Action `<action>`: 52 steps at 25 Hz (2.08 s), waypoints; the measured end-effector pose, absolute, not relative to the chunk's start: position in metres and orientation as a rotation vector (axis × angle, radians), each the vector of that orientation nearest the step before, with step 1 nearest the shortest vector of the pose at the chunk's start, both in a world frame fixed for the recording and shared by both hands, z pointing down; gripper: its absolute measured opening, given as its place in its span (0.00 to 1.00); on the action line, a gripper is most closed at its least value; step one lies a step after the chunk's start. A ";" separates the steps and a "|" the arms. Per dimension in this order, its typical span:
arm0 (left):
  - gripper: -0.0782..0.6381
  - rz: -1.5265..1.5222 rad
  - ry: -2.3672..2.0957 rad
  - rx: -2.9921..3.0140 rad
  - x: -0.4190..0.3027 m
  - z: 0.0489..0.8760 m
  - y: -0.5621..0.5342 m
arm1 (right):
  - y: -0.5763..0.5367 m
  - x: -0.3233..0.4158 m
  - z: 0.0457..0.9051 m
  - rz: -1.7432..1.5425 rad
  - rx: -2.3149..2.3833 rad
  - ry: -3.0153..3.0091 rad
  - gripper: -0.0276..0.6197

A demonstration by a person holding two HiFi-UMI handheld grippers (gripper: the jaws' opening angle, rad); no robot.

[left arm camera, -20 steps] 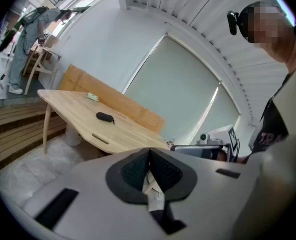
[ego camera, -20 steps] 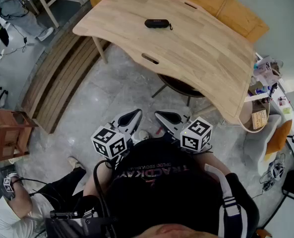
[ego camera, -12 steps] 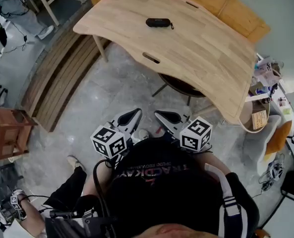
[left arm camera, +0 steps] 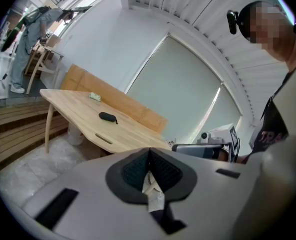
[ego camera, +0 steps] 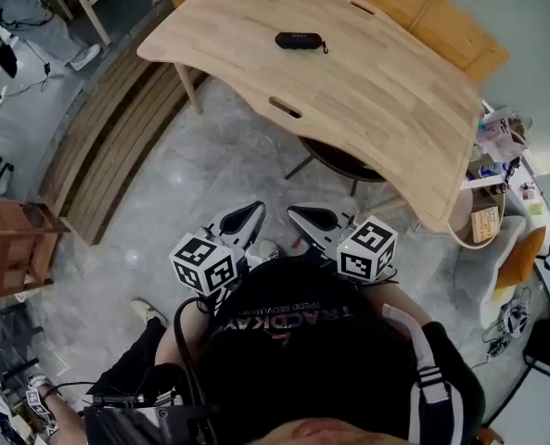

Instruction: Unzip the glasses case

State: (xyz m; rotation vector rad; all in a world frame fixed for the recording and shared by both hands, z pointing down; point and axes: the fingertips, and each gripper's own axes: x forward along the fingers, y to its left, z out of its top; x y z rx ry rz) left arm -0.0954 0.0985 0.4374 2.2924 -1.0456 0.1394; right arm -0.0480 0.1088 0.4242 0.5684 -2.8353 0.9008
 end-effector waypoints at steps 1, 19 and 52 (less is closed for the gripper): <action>0.13 0.148 -1.053 2.298 -0.097 0.437 0.098 | 0.108 -0.049 0.425 0.898 0.571 -2.831 0.07; 0.12 0.159 -1.076 2.324 -0.104 0.438 0.088 | 0.095 -0.047 0.423 0.849 0.644 -2.804 0.07; 0.12 0.186 -1.250 2.204 -0.045 0.447 -0.035 | -0.076 0.022 0.447 0.914 0.517 -2.776 0.07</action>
